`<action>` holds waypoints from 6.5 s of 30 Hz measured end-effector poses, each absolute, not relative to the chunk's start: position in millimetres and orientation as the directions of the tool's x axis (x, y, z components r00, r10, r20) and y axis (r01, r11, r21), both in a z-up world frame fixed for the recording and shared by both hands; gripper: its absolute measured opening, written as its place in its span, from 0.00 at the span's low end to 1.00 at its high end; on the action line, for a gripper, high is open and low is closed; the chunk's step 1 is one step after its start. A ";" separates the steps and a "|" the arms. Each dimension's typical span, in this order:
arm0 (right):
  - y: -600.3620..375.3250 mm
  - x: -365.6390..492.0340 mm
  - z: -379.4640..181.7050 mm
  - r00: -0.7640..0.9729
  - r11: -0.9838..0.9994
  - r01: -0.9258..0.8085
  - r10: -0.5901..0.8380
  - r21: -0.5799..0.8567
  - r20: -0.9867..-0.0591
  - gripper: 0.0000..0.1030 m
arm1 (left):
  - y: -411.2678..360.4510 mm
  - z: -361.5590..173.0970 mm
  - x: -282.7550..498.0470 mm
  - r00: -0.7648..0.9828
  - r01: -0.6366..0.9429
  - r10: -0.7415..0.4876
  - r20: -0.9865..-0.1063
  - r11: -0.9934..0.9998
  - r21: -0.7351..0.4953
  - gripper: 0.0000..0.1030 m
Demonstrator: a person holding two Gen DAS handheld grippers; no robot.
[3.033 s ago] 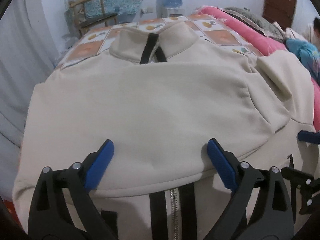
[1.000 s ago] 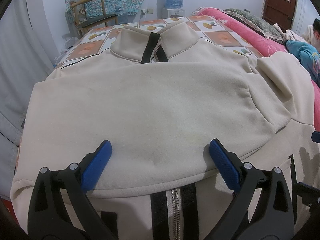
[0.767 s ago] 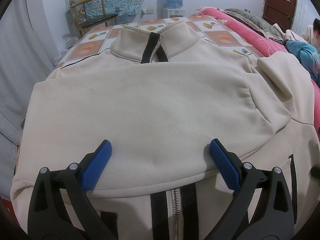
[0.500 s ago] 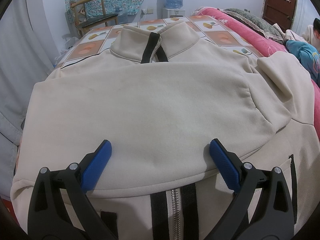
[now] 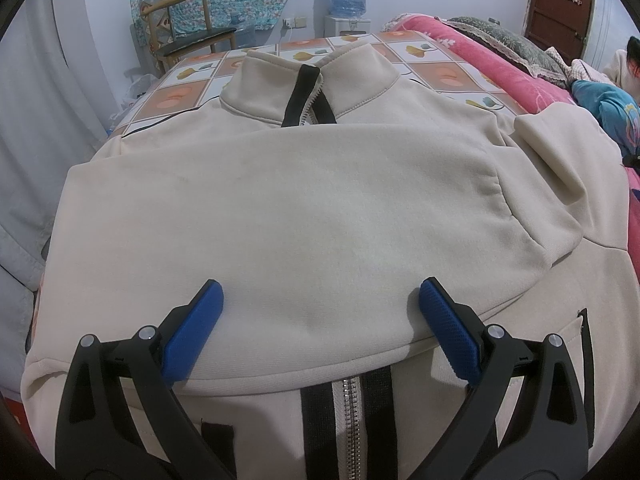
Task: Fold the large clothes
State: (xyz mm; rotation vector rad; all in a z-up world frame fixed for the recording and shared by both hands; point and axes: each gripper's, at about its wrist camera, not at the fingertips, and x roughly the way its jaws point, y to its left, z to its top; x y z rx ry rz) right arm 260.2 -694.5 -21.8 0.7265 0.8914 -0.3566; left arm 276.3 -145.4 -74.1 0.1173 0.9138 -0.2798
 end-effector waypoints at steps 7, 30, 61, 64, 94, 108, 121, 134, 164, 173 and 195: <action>-724.8 279.6 -22.1 0.634 0.656 0.583 0.001 0.479 -0.774 0.70 | -145.4 -73.8 276.6 0.577 0.288 -0.189 -0.794 0.957 -0.018 0.92; -811.1 314.2 -36.7 0.651 0.470 0.700 -0.113 0.537 -0.750 0.28 | -145.3 -73.9 276.4 0.577 0.288 -0.188 -0.794 0.957 -0.018 0.92; -485.7 322.9 181.3 0.830 0.914 0.034 0.199 0.405 -0.520 0.08 | -58.3 -28.6 242.6 0.642 0.126 -0.192 -0.742 0.981 -0.145 0.90; -439.1 334.9 178.9 0.813 0.928 -0.014 0.228 0.373 -0.536 0.08 | -33.0 -34.5 243.2 0.637 0.101 -0.170 -0.752 0.985 -0.138 0.68; -238.4 349.8 23.6 0.321 0.791 -0.360 0.603 0.494 -0.730 0.62 | 64.4 -24.4 251.3 0.543 0.115 -0.454 -0.706 0.874 -0.473 0.37; -469.2 344.5 41.0 0.578 0.946 0.092 0.203 0.310 -0.790 0.63 | 22.7 -53.8 330.8 0.444 0.072 -0.288 -0.848 0.955 -0.287 0.29; -488.7 379.5 -20.7 0.517 0.962 0.155 0.114 0.224 -0.849 0.38 | 28.4 2.4 301.6 0.646 0.130 -0.270 -0.713 0.960 -0.246 0.05; -481.9 370.8 -6.7 0.604 0.986 0.123 0.016 0.113 -0.797 0.06 | 51.8 -48.8 296.2 0.597 0.054 -0.188 -0.780 0.979 -0.195 0.06; -486.5 365.7 -9.9 0.594 0.976 0.151 0.037 0.157 -0.804 0.23 | 47.4 -40.5 290.1 0.618 0.088 -0.134 -0.774 0.991 -0.101 0.10; -439.0 366.5 8.9 0.557 0.983 -0.045 0.171 0.176 -0.813 0.46 | 36.6 -50.3 345.3 0.507 0.069 -0.115 -0.854 0.993 -0.093 0.37; -431.0 381.5 -23.3 0.550 0.998 -0.002 -0.051 -0.063 -0.834 0.01 | 23.8 -58.7 346.2 0.641 0.094 -0.043 -0.766 0.995 0.022 0.07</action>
